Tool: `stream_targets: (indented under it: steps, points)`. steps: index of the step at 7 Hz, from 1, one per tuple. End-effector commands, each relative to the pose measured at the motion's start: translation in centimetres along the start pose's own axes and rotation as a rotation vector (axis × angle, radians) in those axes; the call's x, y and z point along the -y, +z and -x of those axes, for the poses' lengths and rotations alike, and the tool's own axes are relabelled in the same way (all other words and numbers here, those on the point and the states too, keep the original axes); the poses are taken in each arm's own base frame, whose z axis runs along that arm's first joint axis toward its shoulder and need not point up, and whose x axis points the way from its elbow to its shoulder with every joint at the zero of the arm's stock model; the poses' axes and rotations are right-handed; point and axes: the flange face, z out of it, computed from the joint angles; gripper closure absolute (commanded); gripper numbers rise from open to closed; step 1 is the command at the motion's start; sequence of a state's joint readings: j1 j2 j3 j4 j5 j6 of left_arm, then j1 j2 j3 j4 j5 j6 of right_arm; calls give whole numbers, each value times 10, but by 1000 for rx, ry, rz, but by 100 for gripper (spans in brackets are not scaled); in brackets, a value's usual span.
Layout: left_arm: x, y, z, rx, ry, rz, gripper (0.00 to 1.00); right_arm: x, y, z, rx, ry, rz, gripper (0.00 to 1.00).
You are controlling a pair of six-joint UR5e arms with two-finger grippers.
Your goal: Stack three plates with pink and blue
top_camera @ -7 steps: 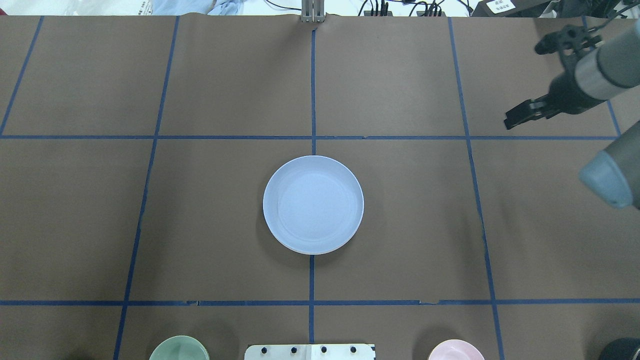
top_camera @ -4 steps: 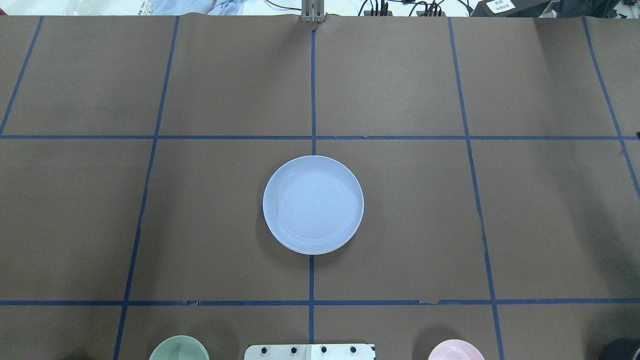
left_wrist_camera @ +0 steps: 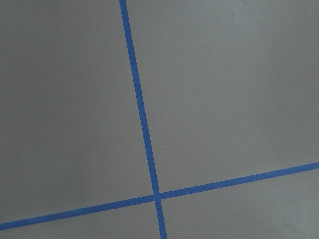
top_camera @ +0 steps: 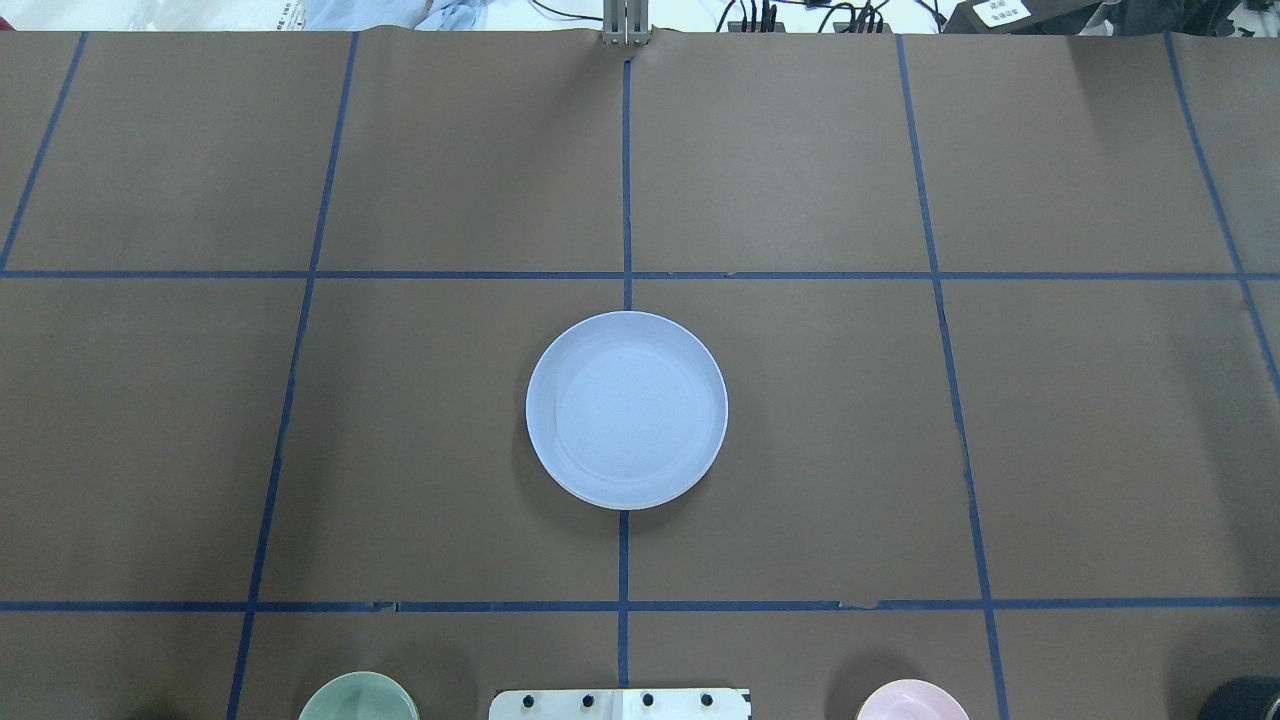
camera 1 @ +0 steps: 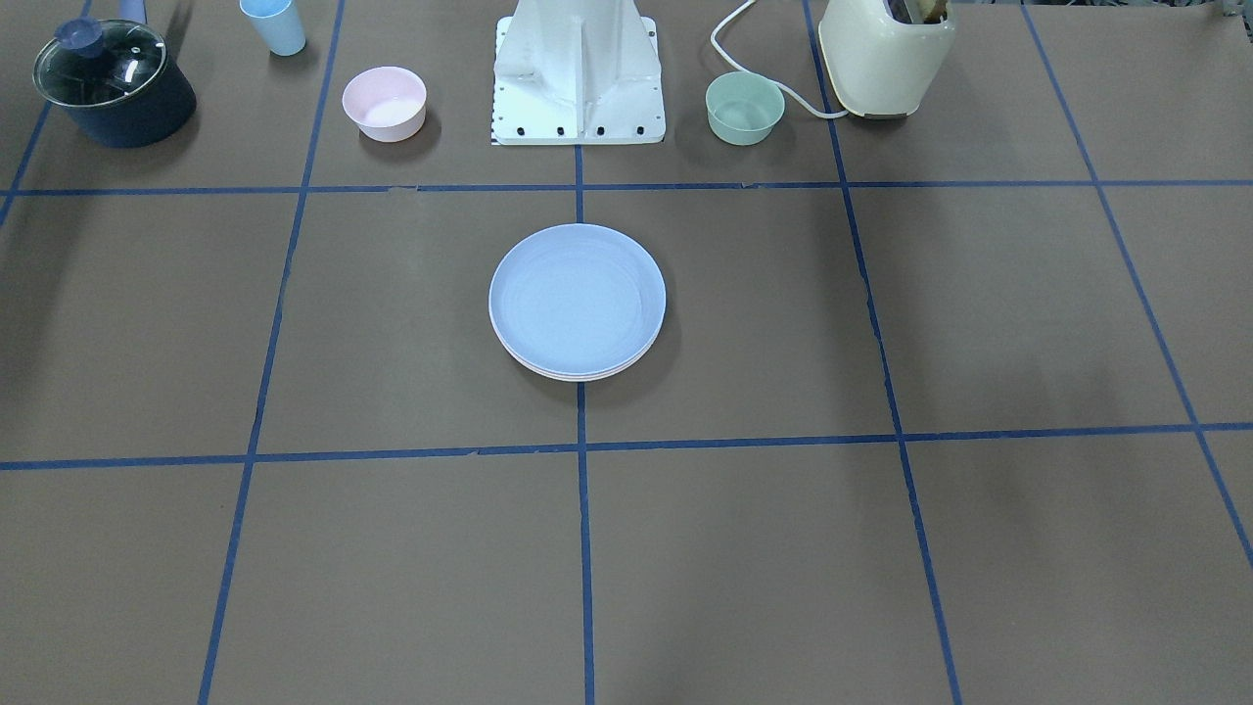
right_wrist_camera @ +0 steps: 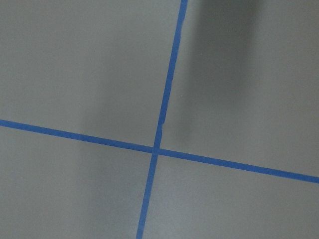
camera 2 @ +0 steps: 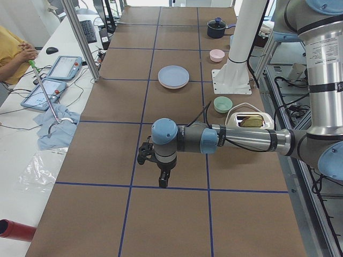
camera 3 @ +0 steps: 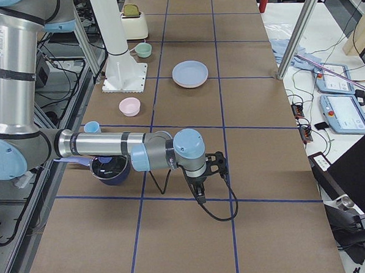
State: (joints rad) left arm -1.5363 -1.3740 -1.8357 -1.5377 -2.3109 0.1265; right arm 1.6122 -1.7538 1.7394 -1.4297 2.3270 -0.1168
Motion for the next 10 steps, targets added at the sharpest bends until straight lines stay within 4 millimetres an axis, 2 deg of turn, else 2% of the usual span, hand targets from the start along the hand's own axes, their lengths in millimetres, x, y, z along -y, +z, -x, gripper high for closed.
stream_targets:
  steps: [1,3,5,10]
  points:
    - [-1,5,6,18,-15,13,0,4,11,12,-12,-28,62,0]
    - [-2,7,8,17,-21,17,0,7,11,23,-48,-4,137,0]
    - [-3,13,13,17,-30,29,0,-5,15,14,-90,8,155,0]
    - [-3,12,13,17,-28,29,0,-5,18,13,-84,23,158,0]
